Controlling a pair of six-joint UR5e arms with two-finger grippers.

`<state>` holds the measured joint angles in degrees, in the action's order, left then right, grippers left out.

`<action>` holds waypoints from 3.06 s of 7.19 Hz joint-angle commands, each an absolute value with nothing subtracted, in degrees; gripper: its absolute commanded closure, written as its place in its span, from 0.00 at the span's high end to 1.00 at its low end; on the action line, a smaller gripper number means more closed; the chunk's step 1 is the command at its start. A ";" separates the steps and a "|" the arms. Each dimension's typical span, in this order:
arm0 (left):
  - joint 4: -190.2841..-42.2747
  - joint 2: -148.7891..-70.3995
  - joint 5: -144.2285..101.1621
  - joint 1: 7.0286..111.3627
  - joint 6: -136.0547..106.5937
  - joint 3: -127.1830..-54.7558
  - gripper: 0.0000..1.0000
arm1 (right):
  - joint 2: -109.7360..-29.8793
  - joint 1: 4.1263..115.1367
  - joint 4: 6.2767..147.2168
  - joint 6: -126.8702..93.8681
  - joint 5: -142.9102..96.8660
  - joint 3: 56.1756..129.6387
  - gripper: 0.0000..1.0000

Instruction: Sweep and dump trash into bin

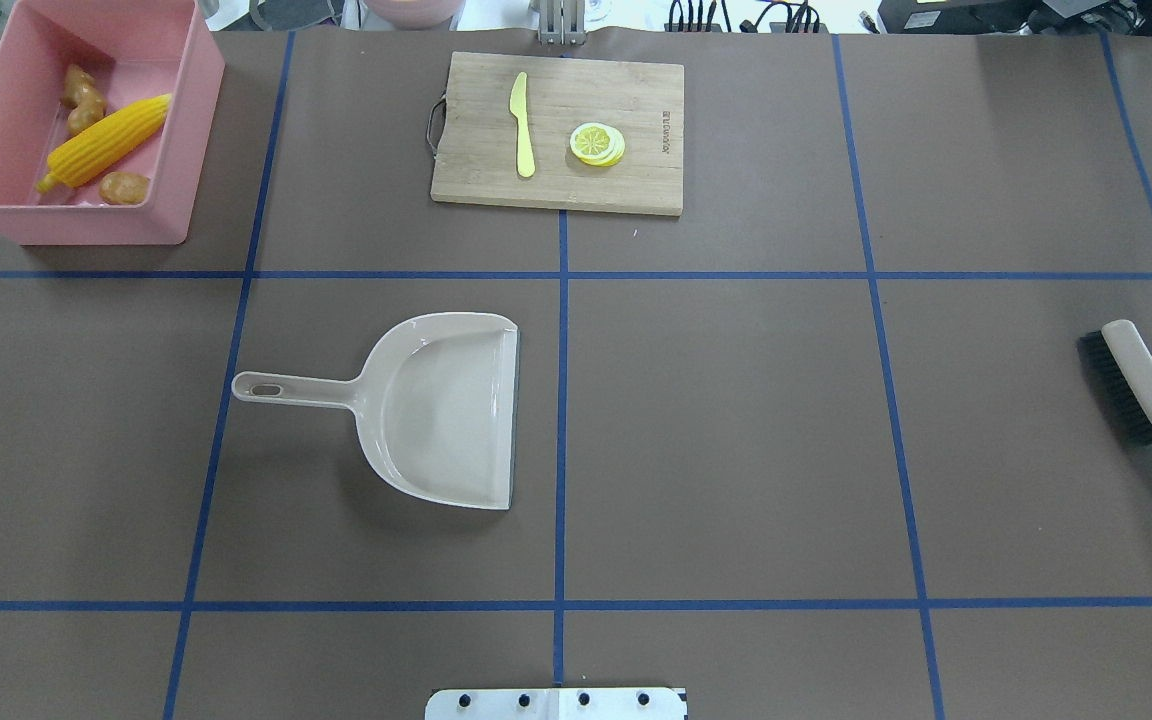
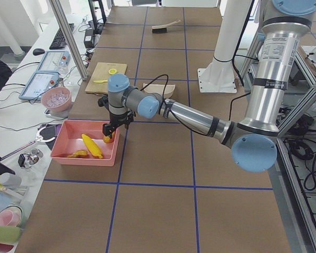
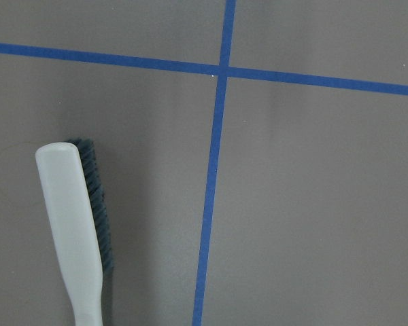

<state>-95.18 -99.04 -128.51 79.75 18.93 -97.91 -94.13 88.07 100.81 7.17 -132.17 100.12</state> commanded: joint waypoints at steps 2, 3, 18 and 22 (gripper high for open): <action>-91.50 -98.71 -129.90 89.62 11.70 -92.55 0.98 | -94.13 88.07 100.81 7.21 -132.19 100.19 1.00; -82.18 -98.70 -133.82 92.00 12.47 -93.51 0.98 | -94.13 88.07 100.81 7.21 -132.19 100.11 1.00; -85.08 -85.61 -134.91 94.83 5.97 -97.56 0.98 | -94.13 88.07 100.81 7.21 -132.19 100.02 1.00; -84.99 -85.78 -134.82 94.83 5.71 -98.17 0.98 | -94.39 88.07 100.81 7.21 -132.19 100.02 1.00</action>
